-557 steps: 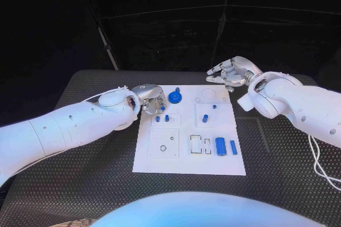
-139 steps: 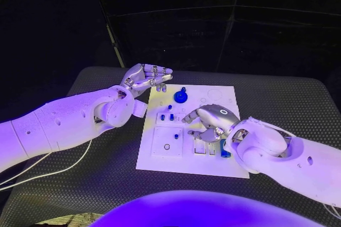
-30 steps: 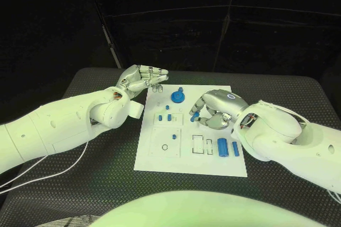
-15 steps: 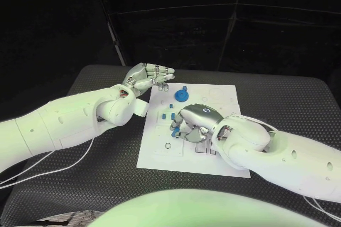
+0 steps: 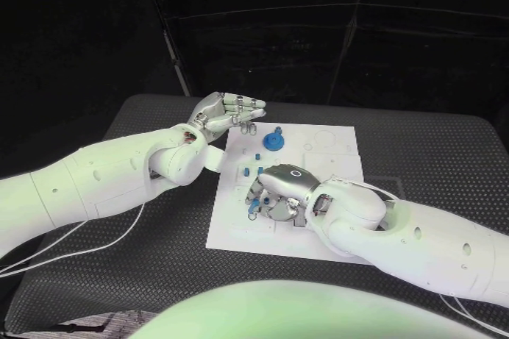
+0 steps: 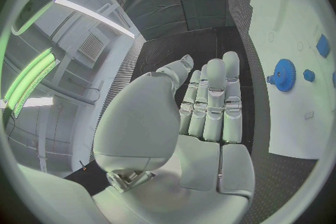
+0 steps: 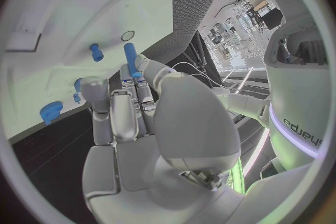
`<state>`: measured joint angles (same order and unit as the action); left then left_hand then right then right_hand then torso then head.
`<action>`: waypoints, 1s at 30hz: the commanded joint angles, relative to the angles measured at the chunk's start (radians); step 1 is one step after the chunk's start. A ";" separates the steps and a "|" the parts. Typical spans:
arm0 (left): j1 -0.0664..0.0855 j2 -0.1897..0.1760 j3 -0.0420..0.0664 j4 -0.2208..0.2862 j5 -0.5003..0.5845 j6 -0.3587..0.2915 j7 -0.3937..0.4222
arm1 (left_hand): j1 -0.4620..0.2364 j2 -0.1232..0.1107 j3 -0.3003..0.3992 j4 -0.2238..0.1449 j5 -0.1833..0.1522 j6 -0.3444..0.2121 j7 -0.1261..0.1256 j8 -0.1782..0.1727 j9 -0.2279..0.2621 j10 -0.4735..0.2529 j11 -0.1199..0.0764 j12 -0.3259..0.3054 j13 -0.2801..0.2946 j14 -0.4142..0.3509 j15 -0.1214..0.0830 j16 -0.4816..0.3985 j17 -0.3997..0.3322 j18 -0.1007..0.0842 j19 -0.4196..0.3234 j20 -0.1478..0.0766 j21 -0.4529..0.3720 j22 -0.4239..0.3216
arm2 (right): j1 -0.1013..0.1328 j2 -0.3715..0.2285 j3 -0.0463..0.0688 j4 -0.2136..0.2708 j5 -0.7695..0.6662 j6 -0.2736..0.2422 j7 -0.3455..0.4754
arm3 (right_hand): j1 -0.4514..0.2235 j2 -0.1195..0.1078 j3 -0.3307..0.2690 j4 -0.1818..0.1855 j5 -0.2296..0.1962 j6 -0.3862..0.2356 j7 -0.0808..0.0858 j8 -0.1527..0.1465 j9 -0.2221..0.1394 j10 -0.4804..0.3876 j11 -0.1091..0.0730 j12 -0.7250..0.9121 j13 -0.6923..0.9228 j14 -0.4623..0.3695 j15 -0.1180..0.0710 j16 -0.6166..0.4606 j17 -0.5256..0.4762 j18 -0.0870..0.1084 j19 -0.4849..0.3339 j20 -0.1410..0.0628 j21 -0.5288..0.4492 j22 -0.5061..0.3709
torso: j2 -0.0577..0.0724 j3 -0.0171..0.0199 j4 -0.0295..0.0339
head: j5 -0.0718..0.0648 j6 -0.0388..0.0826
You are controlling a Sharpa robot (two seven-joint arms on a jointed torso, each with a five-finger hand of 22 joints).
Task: Assemble the parts on the task board
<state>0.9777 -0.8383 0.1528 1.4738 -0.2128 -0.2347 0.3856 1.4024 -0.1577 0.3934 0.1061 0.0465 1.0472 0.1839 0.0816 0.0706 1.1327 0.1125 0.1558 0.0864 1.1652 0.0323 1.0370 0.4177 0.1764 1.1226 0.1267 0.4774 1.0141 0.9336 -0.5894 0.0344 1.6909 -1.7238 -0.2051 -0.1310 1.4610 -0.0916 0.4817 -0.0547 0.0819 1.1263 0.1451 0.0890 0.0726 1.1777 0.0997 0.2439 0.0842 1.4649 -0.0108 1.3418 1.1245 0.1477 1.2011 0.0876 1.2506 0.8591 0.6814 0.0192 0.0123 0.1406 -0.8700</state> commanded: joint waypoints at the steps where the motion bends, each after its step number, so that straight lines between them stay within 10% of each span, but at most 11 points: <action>1: 0.002 0.003 0.001 0.000 0.004 0.011 0.002 | 0.001 0.009 -0.006 0.000 0.003 -0.009 0.002 0.001 0.000 -0.009 0.002 0.008 0.001 -0.009 0.001 -0.006 -0.001 0.005 -0.001 0.008 -0.005 -0.002 | -0.001 0.005 -0.001 -0.003 -0.008 0.027 0.025 | 0.008 0.006 0.005 -0.001 0.006 0.004 0.000 0.002 -0.001 0.042 -0.035 0.002 0.001 0.031 -0.006 0.001 -0.001 -0.015 -0.002 0.002 0.000 -0.001 | -0.001 -0.0003 -0.0006 | 0.002 -0.003; 30: 0.002 0.008 0.001 -0.009 0.004 0.016 0.001 | 0.001 0.009 -0.006 0.000 0.003 -0.009 0.002 0.001 0.000 -0.009 0.002 0.008 0.001 -0.009 0.001 -0.006 -0.001 0.005 -0.001 0.008 -0.005 -0.002 | -0.004 0.017 -0.016 -0.019 -0.108 0.068 -0.043 | 0.003 0.005 0.005 -0.001 0.007 0.003 0.001 0.000 -0.002 0.041 -0.034 0.000 0.001 0.030 -0.005 -0.001 -0.005 -0.014 -0.006 0.002 -0.002 -0.006 | 0.000 -0.0005 -0.0003 | 0.004 -0.003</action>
<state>0.9777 -0.8316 0.1528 1.4637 -0.2128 -0.2307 0.3842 1.4024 -0.1578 0.3934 0.1061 0.0465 1.0435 0.1875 0.0816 0.0706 1.1291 0.1161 0.1619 0.0863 1.1652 0.0323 1.0370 0.4177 0.1764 1.1226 0.1267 0.4775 1.0128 0.9295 -0.5736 0.0204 1.6725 -1.7854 -0.1460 -0.1519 1.4610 -0.0916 0.4829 -0.0564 0.0849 1.1262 0.1451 0.0890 0.0717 1.1775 0.0999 0.2397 0.0852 1.4649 -0.0108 1.3418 1.1209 0.1477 1.2011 0.0876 1.2506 0.8538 0.6803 0.0184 0.0116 0.1434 -0.8728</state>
